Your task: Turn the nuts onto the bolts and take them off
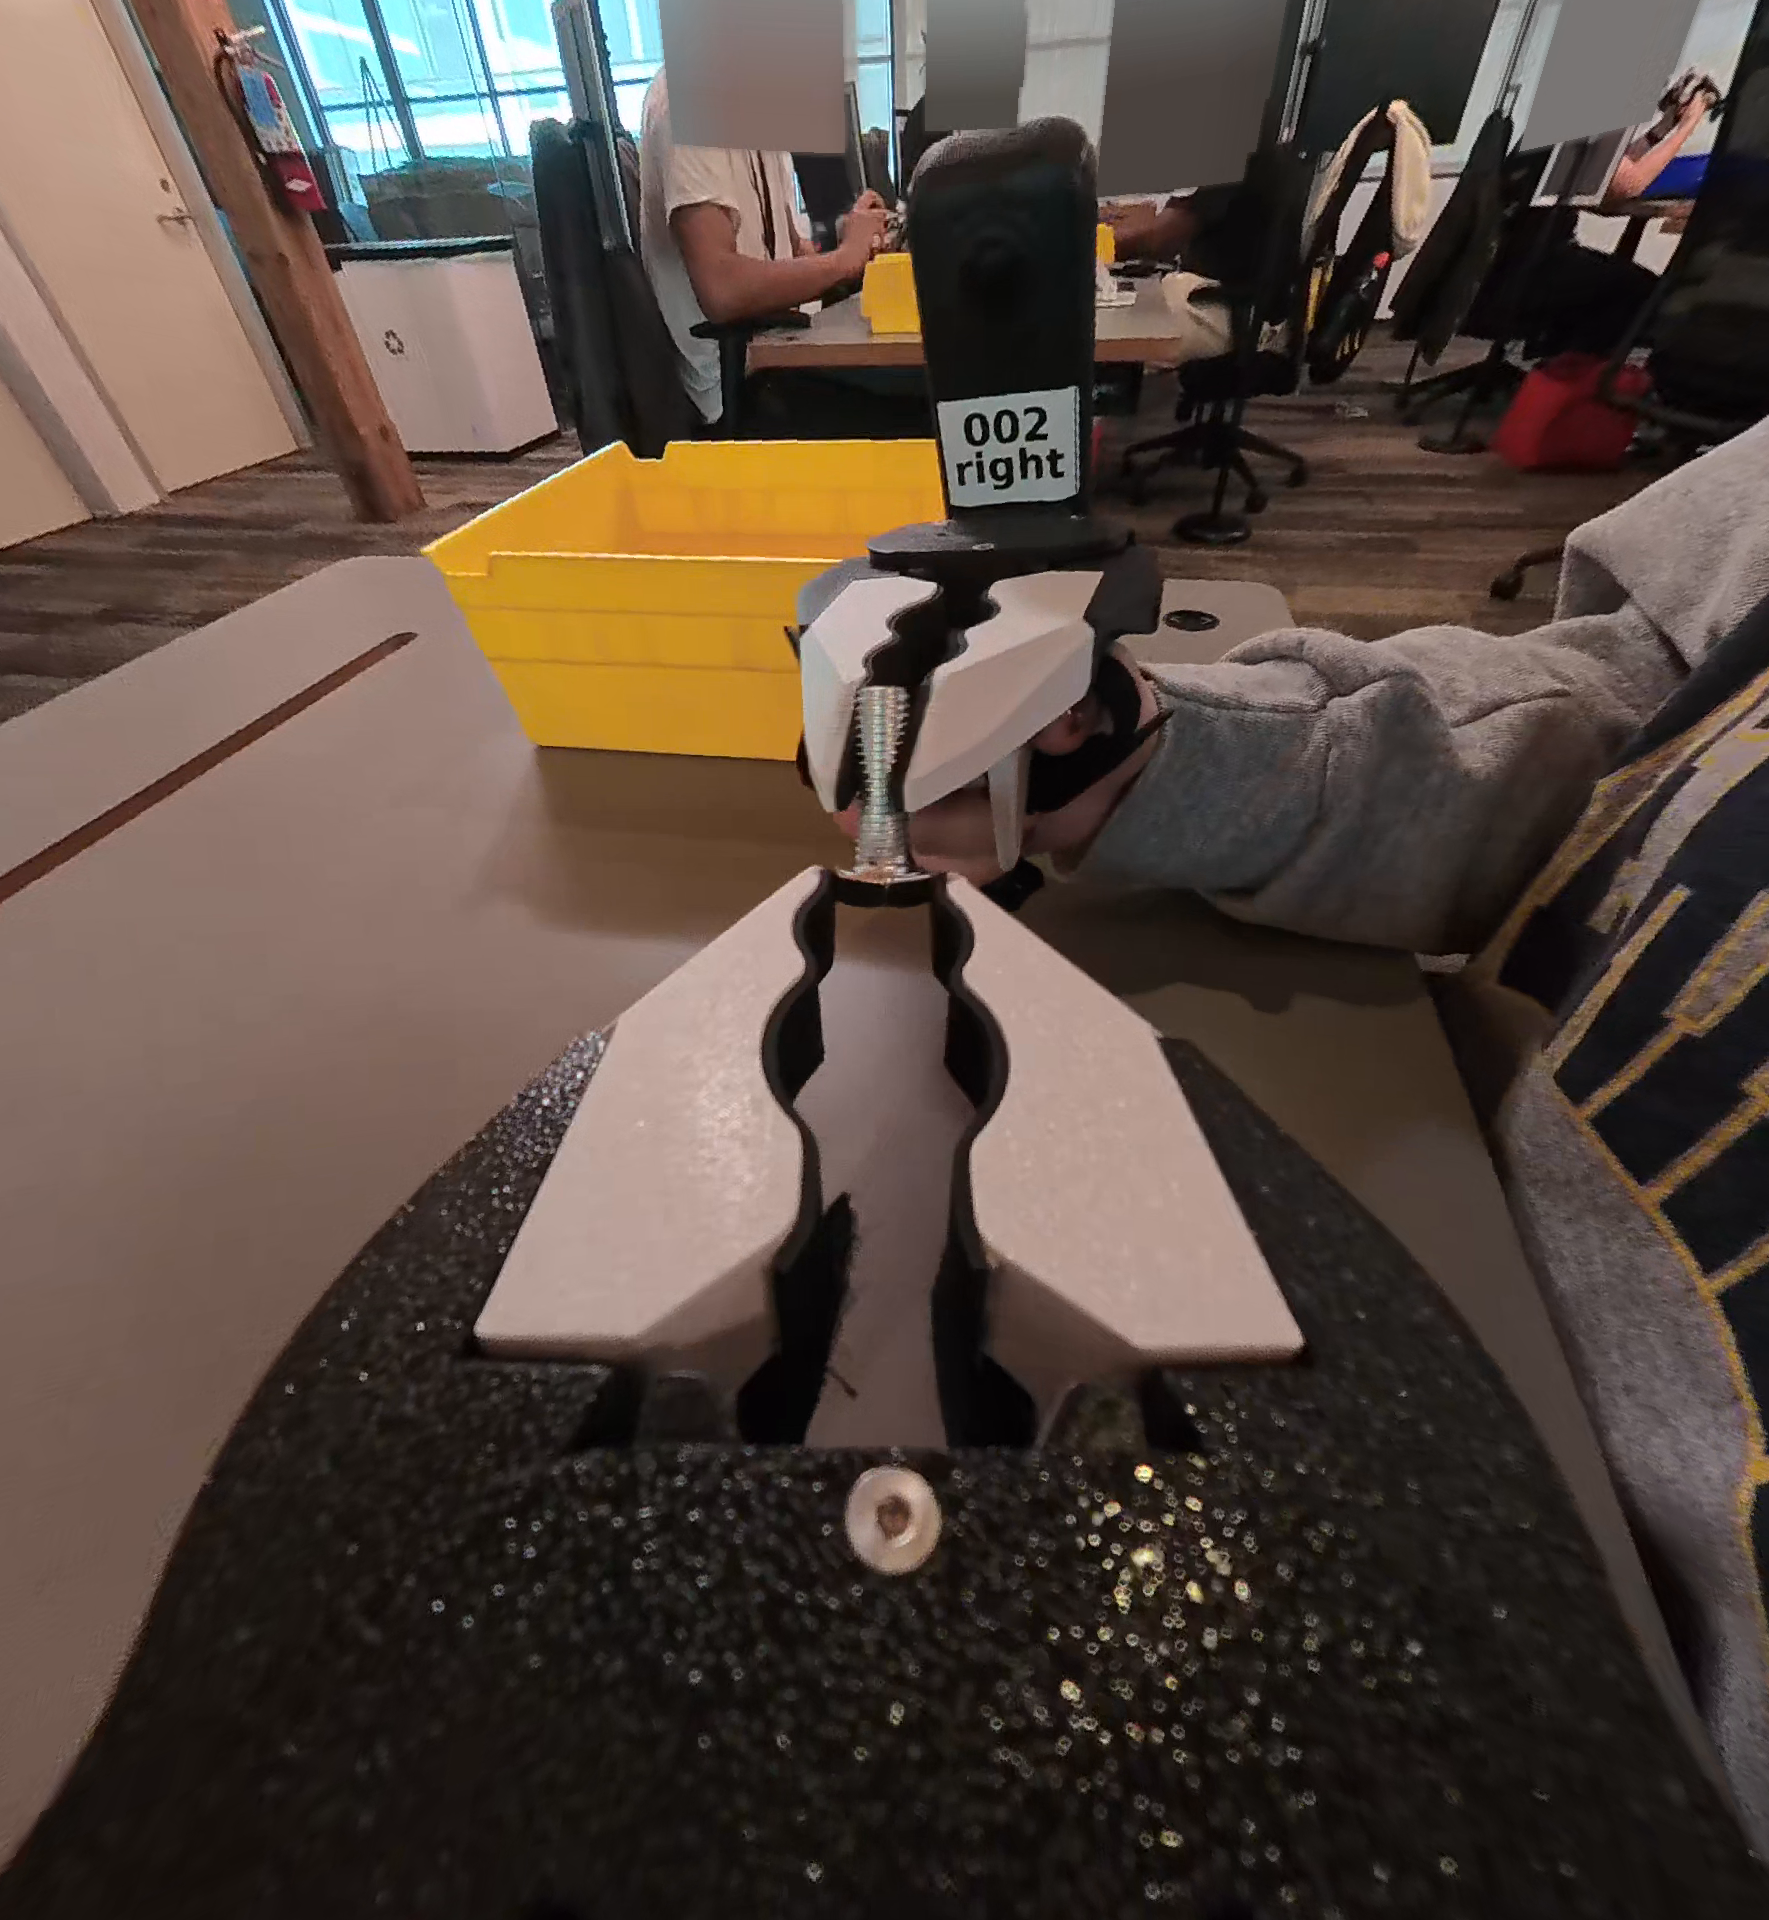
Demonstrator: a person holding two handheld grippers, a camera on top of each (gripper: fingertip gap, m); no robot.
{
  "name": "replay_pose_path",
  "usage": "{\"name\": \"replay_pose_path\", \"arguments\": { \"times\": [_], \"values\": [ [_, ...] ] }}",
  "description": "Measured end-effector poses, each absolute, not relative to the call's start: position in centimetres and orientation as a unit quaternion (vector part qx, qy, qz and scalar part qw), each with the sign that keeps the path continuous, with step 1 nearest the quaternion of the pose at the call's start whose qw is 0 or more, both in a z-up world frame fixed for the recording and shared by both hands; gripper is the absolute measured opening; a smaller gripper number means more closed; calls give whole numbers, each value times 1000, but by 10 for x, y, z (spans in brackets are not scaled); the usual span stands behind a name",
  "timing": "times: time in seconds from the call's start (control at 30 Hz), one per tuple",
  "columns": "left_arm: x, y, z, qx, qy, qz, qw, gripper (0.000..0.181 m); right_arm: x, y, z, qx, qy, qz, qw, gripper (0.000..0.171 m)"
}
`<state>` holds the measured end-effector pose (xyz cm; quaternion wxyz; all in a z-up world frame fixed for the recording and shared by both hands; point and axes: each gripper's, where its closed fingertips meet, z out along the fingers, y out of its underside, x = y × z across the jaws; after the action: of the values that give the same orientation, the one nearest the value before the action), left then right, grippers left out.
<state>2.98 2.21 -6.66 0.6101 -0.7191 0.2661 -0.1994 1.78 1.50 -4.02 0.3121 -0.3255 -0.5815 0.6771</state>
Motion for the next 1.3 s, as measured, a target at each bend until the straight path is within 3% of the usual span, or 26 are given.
{"name": "replay_pose_path", "arguments": {
  "times": [0.17, 0.23, 0.3, 0.43, 0.53, 0.7, 0.8, 1.03, 1.3],
  "values": [
    [18, 26, -68, -724, 238, -166, 626, 16, 13, 22, -41, -338, -569, 672, 332, 9],
    [-9, 33, -64, -724, 179, -88, 660, 15, 3, 49, -42, -391, -527, 668, 351, 24],
    [-35, 31, -55, -699, 102, -40, 706, 15, -19, 87, -76, -500, -532, 577, 366, 31],
    [-53, 26, -59, -663, 40, -14, 747, 15, -46, 75, -138, -543, -659, 436, 284, 30],
    [-48, 25, -58, -657, 53, -18, 752, 15, -62, 71, -166, -537, -718, 346, 277, 28],
    [-45, 25, -62, -655, 66, -32, 752, 15, -72, 67, -179, -543, -724, 337, 259, 16],
    [-42, 26, -60, -648, 71, -64, 756, 15, -66, 77, -156, -529, -717, 343, 298, 16],
    [-16, 21, -51, -614, 112, -175, 762, 15, -18, 39, -18, -344, -695, 540, 327, 15],
    [-1, 20, -58, -625, 148, -198, 741, 15, -7, 11, -20, -280, -801, 468, 246, 15]
  ]
}}
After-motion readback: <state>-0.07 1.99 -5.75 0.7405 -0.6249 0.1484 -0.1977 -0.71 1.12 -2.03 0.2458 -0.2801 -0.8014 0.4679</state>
